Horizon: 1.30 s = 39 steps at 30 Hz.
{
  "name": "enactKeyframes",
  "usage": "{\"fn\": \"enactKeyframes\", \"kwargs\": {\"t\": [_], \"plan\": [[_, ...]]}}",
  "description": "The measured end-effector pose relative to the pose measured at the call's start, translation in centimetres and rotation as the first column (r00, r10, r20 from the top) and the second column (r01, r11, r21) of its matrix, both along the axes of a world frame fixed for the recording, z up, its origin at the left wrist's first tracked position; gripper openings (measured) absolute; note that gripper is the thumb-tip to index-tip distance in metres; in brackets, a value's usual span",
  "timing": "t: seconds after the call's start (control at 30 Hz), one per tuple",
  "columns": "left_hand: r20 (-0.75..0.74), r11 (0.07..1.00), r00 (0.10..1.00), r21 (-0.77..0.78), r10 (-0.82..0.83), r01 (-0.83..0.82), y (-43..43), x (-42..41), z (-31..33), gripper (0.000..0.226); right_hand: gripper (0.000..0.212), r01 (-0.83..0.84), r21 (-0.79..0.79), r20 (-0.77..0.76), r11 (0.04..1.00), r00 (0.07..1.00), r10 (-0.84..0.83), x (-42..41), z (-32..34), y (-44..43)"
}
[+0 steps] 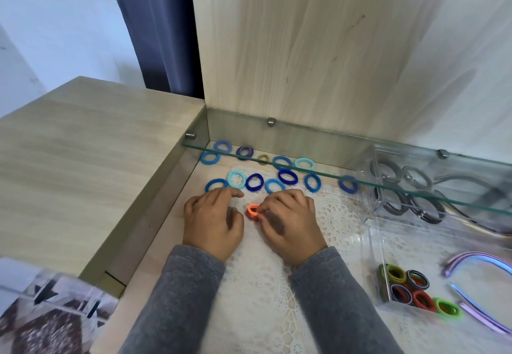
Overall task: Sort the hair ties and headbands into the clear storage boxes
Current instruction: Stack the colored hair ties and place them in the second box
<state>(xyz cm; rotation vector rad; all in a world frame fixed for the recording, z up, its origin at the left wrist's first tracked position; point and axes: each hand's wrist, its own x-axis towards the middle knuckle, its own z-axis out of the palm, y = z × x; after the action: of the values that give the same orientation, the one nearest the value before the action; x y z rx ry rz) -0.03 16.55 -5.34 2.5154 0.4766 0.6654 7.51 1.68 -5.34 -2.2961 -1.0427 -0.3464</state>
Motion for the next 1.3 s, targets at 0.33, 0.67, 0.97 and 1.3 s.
{"fn": "enactKeyframes", "kwargs": {"t": [0.33,0.67,0.97,1.3], "plan": [[0.010,0.999,0.999,0.016,0.036,-0.036,0.0,0.1,0.0,0.036,0.021,0.002,-0.065,0.022,0.998,1.000,-0.001,-0.1,0.0,0.2],[0.054,0.994,0.993,0.020,0.103,-0.105,1.0,1.4,0.8,0.028,0.026,0.127,0.073,-0.052,0.989,0.991,-0.123,0.7,0.9,0.2],[-0.048,0.983,0.988,0.120,0.149,-0.142,3.1,7.3,1.1,0.025,0.027,0.302,0.004,0.060,0.953,0.951,-0.302,4.0,1.3,2.6],[0.037,0.978,0.993,0.174,0.114,-0.118,4.3,11.2,0.8,0.012,0.025,0.366,-0.058,0.070,0.929,0.930,-0.362,7.1,0.9,5.7]]}}
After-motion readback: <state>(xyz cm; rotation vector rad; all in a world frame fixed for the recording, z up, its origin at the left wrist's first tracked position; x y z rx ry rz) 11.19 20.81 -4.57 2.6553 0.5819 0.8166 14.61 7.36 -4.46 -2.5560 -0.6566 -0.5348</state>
